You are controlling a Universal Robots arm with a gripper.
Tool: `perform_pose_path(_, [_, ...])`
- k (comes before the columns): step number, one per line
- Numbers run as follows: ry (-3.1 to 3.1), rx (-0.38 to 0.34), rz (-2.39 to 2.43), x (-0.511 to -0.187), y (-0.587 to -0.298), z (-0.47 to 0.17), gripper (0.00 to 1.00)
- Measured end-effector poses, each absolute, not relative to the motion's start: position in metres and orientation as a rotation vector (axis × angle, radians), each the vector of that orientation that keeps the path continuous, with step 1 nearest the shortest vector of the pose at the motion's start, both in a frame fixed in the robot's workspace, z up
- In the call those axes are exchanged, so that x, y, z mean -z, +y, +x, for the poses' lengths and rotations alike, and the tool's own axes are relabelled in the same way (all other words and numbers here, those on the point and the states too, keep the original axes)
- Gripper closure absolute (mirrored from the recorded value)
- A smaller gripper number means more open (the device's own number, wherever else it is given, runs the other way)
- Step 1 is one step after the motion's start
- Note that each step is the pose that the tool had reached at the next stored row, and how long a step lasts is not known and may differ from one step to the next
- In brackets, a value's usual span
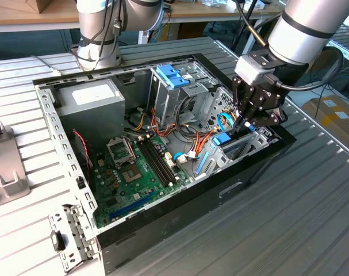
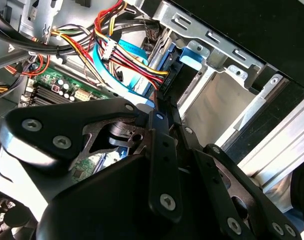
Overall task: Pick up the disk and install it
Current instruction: 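Insert the second disk wire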
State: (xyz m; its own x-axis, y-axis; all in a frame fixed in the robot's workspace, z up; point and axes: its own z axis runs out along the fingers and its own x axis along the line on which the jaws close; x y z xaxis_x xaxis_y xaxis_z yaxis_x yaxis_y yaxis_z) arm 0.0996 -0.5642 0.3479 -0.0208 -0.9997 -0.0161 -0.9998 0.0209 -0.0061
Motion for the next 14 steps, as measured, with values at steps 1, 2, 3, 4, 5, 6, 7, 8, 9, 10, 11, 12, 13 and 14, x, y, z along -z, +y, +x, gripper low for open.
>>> perform_pose_path(1, [2.232, -0.011, -2.188, -0.3478, -0.5642, 0.0996, 0.84])
perform_pose_path(2, [2.231, -0.011, -2.189, -0.3478, -0.5643, 0.0997, 0.84])
perform_pose_path(3, [2.230, -0.011, -2.190, -0.3482, -0.5643, 0.0998, 0.84])
perform_pose_path(4, [2.229, -0.012, -2.190, -0.3487, -0.5643, 0.0999, 0.84])
perform_pose_path(5, [2.229, -0.011, -2.191, -0.3502, -0.5642, 0.1002, 0.84])
perform_pose_path(6, [2.229, -0.011, -2.191, -0.3508, -0.5642, 0.1003, 0.84])
perform_pose_path(7, [2.228, -0.012, -2.191, -0.3512, -0.5641, 0.1005, 0.84])
perform_pose_path(8, [2.227, -0.014, -2.191, -0.3512, -0.5639, 0.1007, 0.84])
perform_pose_path(9, [2.226, -0.015, -2.190, -0.3514, -0.5639, 0.1008, 0.84])
perform_pose_path(10, [2.223, -0.020, -2.189, -0.3514, -0.5638, 0.1009, 0.84])
perform_pose_path(11, [2.222, -0.023, -2.188, -0.3514, -0.5637, 0.1009, 0.84])
perform_pose_path(12, [2.220, -0.025, -2.188, -0.3514, -0.5636, 0.1010, 0.84])
perform_pose_path(13, [2.218, -0.029, -2.186, -0.3513, -0.5636, 0.1010, 0.84])
perform_pose_path(14, [2.216, -0.034, -2.184, -0.3512, -0.5636, 0.1010, 0.84])
